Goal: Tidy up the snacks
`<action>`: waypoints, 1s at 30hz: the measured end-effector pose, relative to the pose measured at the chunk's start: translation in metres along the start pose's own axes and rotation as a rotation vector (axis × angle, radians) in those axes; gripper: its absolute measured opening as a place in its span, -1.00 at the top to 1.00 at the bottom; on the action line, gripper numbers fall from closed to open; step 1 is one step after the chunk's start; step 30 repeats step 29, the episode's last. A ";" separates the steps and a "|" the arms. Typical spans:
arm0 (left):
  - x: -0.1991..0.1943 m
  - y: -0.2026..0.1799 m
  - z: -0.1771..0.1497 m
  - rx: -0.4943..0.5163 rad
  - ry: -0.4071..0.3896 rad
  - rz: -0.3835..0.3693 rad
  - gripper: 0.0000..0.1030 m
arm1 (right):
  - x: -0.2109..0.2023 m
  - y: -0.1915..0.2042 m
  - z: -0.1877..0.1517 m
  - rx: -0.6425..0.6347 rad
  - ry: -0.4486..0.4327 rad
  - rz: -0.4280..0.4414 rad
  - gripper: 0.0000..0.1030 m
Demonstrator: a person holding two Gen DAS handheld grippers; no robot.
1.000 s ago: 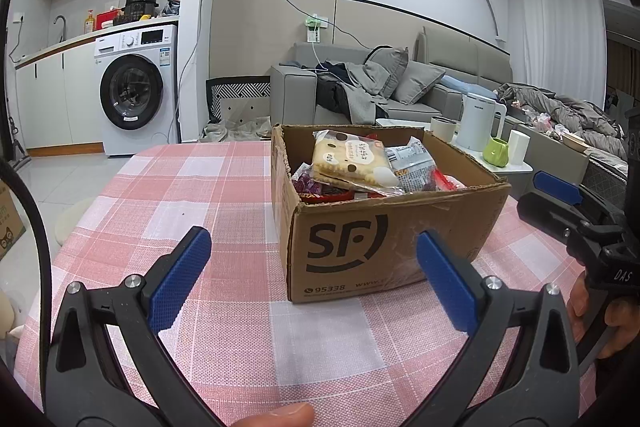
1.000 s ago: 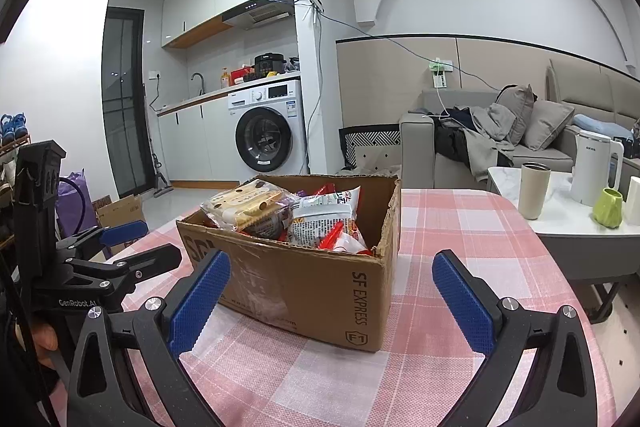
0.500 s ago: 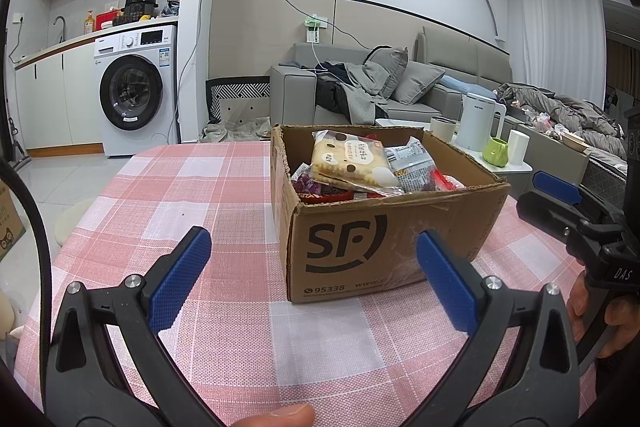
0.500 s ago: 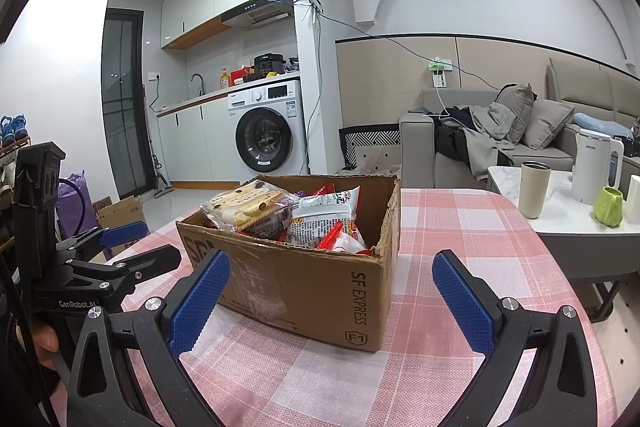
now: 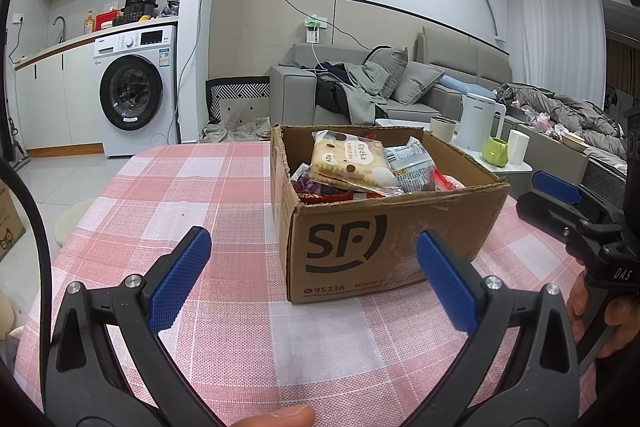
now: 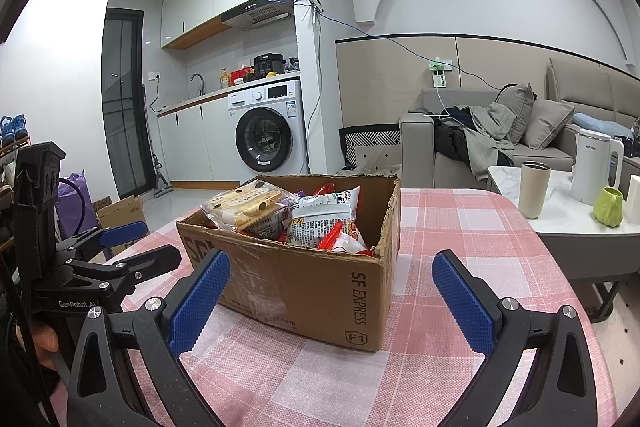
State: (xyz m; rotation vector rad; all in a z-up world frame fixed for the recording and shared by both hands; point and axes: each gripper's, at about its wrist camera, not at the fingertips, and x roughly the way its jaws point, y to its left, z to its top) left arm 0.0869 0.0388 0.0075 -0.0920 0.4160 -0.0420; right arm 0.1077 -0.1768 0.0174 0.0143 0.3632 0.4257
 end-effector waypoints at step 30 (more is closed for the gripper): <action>0.001 -0.001 0.001 0.002 -0.003 -0.003 -0.98 | -0.001 -0.001 0.000 0.001 -0.001 0.000 -1.00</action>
